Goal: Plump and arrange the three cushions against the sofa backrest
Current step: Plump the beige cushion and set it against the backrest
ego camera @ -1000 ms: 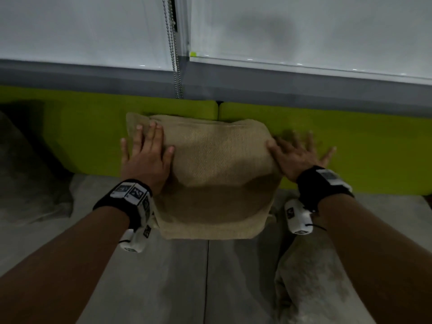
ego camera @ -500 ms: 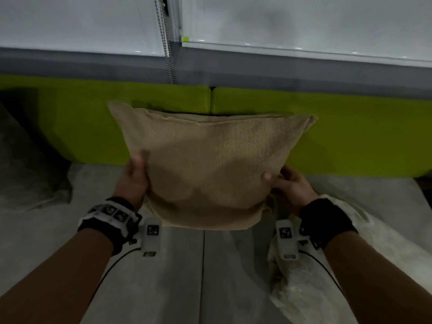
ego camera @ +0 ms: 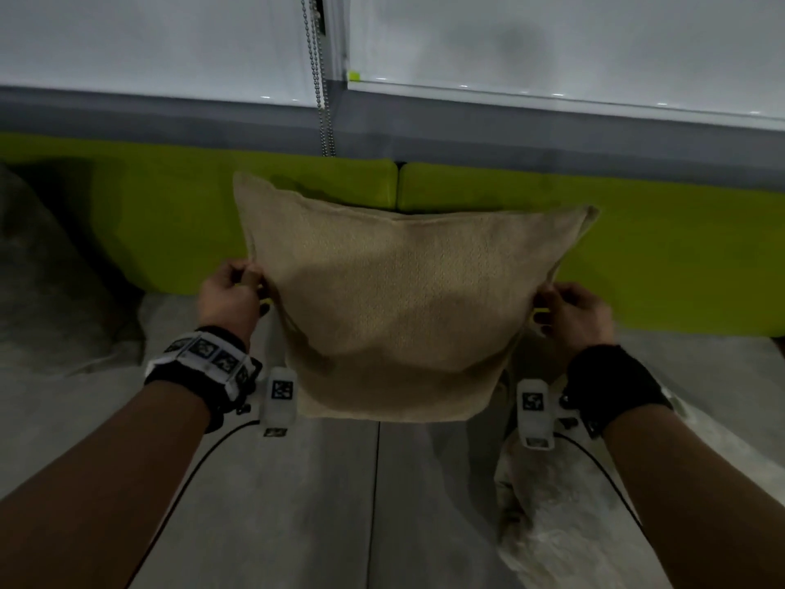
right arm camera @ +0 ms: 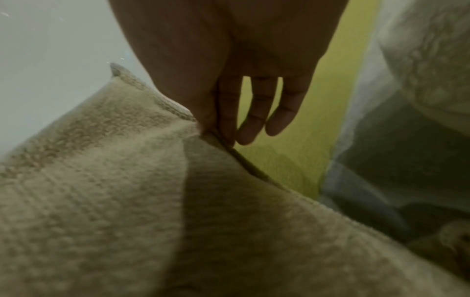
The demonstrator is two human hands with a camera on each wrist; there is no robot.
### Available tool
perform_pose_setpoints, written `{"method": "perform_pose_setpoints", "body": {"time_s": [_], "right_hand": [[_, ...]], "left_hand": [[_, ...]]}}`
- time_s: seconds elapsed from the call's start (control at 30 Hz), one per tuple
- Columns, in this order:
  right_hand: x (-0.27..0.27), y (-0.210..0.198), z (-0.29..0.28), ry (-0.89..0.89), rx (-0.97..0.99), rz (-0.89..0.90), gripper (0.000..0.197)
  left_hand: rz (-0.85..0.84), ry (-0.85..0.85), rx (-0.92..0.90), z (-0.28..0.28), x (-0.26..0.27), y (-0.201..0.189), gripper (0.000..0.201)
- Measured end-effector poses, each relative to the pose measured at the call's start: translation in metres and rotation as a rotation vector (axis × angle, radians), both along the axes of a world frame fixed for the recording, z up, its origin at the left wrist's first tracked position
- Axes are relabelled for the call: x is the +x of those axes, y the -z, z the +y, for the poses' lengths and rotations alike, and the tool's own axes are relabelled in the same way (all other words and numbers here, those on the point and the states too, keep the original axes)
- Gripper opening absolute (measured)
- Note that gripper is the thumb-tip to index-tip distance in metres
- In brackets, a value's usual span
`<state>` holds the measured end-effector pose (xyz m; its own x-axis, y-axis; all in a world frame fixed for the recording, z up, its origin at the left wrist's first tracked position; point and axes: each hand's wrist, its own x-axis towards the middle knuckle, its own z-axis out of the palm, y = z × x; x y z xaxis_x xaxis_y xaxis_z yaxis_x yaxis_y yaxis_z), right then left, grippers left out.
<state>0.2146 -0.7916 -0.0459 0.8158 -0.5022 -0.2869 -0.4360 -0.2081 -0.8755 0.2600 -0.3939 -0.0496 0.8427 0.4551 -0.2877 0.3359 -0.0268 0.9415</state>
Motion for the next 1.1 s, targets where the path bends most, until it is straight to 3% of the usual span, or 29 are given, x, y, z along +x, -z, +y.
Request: {"method": "perform_pose_setpoints", "body": {"time_s": [0.07, 0.13, 0.23, 0.3, 0.37, 0.47, 0.53, 0.63, 0.83, 1.0, 1.1], "right_hand": [[0.003, 0.002, 0.004, -0.006, 0.039, 0.042, 0.017], [0.001, 0.001, 0.011, -0.019, -0.053, 0.003, 0.015], [-0.021, -0.015, 0.035, -0.058, -0.376, -0.269, 0.044], [-0.038, -0.028, 0.068, -0.309, -0.641, -0.524, 0.052], [-0.042, -0.015, 0.099, -0.682, -0.892, -0.646, 0.055], [-0.023, 0.012, 0.122, -0.896, -1.108, -0.472, 0.061], [0.003, 0.017, 0.121, -0.899, -1.173, -0.311, 0.066], [0.032, 0.013, 0.115, -0.846, -1.161, -0.205, 0.069], [0.041, 0.019, 0.125, -0.711, -1.084, -0.224, 0.071], [0.07, 0.013, 0.098, -0.475, -0.889, -0.099, 0.073], [0.073, 0.012, 0.087, -0.445, -0.857, -0.067, 0.075]], "left_hand": [[0.048, 0.026, 0.042, -0.001, 0.002, 0.003, 0.017], [0.032, 0.052, 0.11, -0.004, 0.0, 0.006, 0.008], [-0.267, 0.075, 0.434, -0.011, -0.022, -0.003, 0.034], [-0.544, 0.238, 0.692, -0.029, -0.041, -0.015, 0.042], [-0.676, 0.543, 0.861, -0.054, -0.054, -0.011, 0.047], [-0.518, 0.811, 1.154, -0.075, -0.047, 0.015, 0.059], [-0.335, 0.807, 1.253, -0.074, -0.025, 0.022, 0.066], [-0.211, 0.795, 1.292, -0.067, 0.008, 0.017, 0.077], [-0.195, 0.769, 1.281, -0.063, 0.016, 0.027, 0.079], [-0.164, 0.717, 1.206, -0.064, 0.031, 0.03, 0.087], [-0.17, 0.718, 1.201, -0.069, 0.028, 0.031, 0.088]]}}
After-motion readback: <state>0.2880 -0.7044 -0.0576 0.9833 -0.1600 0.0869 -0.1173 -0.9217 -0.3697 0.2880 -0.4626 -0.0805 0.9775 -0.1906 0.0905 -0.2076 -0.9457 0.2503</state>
